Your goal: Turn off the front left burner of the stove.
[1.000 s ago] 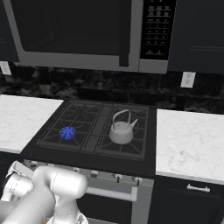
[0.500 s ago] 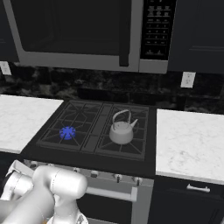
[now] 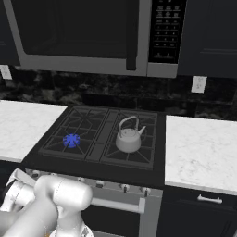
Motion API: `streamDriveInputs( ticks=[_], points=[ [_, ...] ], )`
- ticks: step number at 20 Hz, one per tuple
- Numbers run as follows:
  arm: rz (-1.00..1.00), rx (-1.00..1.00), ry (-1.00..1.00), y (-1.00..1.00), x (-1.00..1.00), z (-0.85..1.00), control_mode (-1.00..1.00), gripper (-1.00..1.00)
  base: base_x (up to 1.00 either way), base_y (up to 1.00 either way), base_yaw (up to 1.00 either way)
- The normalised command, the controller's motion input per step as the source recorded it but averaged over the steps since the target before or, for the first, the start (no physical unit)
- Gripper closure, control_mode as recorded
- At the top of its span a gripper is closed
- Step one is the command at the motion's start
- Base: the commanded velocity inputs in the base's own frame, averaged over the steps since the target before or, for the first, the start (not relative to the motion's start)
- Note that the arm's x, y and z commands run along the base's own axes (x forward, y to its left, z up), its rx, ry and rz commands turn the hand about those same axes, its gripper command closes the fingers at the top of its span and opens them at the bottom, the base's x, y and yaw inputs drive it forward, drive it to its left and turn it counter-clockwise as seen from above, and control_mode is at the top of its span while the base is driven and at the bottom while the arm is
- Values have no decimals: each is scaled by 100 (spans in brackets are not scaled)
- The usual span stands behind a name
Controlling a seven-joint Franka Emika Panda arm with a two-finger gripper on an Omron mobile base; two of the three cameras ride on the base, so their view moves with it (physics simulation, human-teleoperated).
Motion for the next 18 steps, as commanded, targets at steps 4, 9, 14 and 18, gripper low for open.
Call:
streamDriveInputs(
  ticks=[4, 9, 14, 18],
  points=[
    [-15, 38, 18, -11, 5, 16, -100, 100, 0, 0, 0],
    [-20, 48, 18, -17, 5, 21, -100, 100, 0, 0, 0],
    [-22, 55, 16, -27, 3, 20, -100, 100, 0, 0, 0],
    [-25, 64, 12, -35, 0, 17, -100, 100, 0, 0, 0]
  ],
)
